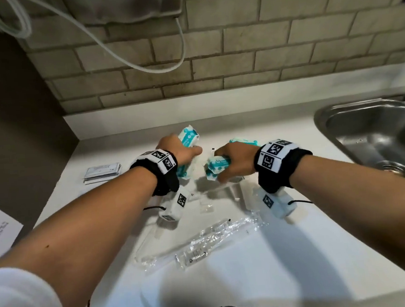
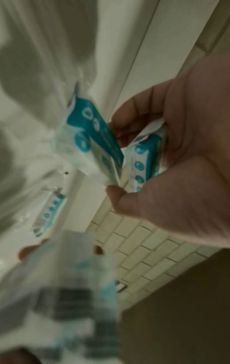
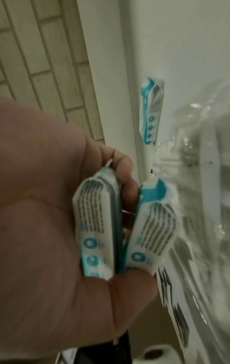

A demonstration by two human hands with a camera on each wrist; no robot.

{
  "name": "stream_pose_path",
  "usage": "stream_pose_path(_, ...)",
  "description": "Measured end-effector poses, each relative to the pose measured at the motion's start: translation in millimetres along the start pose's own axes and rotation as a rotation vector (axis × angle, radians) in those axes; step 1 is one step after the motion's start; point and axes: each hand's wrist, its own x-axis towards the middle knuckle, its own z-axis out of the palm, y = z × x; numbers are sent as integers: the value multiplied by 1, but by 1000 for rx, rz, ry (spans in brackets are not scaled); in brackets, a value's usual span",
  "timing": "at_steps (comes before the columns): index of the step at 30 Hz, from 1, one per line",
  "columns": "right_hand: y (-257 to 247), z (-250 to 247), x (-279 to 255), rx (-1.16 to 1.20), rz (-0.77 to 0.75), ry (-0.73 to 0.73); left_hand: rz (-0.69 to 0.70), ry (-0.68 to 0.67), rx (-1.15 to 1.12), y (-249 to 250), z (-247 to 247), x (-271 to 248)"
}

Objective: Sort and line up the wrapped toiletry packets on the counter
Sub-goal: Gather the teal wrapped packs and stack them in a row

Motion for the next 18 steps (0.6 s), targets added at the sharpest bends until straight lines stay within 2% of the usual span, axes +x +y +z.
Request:
stream_pose_path(4,16,-2,-11,41,124,59,173,151,-189,19,-35,-6)
stream_pose_path(9,51,-7,-27,31,323,150,415,10,-224,58,-50,-19)
stream_pose_path(13,77,-7,-39,22,392,154,469,-95,-135,83,-25,-26)
stream_pose_path(18,106,-6,-34,6,356,93,451,-142,-69,107,0,-24)
